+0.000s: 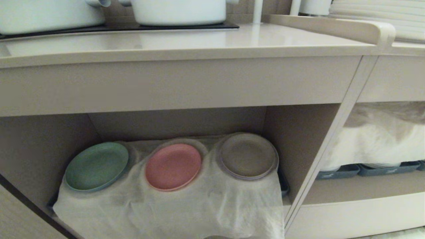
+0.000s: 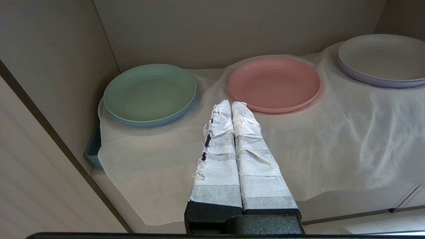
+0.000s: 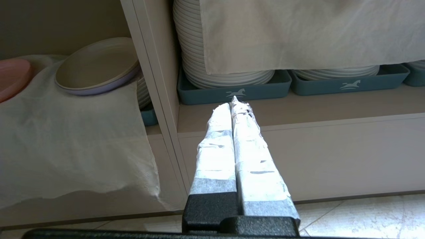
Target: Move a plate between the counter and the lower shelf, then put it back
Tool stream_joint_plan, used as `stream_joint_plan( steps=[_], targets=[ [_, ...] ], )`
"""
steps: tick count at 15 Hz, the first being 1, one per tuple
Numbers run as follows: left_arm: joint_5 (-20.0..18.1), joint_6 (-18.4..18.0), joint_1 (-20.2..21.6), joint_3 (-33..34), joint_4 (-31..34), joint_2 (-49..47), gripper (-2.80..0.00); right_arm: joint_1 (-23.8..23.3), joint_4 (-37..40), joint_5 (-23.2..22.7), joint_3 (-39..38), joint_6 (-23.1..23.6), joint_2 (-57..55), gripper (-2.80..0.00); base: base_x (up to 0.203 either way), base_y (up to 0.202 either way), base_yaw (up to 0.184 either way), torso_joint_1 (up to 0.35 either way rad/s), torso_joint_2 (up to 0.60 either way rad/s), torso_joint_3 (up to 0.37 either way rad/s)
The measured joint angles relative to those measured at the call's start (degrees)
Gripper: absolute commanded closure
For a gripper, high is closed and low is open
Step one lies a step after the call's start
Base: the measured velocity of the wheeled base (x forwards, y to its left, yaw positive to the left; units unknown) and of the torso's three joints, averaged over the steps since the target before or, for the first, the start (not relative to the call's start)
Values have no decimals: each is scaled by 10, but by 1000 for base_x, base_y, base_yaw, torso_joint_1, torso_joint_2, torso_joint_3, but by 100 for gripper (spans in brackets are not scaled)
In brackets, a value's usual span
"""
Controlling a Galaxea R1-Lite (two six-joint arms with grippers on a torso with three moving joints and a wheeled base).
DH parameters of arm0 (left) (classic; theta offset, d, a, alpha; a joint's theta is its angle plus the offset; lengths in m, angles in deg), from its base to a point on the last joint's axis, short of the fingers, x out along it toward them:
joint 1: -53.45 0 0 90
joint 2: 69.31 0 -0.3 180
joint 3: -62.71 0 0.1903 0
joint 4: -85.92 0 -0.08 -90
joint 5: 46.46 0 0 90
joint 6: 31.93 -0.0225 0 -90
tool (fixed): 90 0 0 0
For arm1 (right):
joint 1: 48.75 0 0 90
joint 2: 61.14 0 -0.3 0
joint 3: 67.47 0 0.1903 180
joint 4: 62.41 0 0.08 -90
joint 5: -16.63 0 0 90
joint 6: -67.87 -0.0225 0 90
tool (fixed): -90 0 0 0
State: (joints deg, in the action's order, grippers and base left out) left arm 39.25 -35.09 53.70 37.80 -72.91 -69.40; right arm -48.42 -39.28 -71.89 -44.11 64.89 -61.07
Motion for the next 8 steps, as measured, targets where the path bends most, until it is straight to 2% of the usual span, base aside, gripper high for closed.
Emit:
stream_joint_plan(
  steps=[8],
  targets=[
    [-3,-1,0,-8,1,0,0,0,0,0,0,0,0,0,0,0,0,0,0,0]
  ],
)
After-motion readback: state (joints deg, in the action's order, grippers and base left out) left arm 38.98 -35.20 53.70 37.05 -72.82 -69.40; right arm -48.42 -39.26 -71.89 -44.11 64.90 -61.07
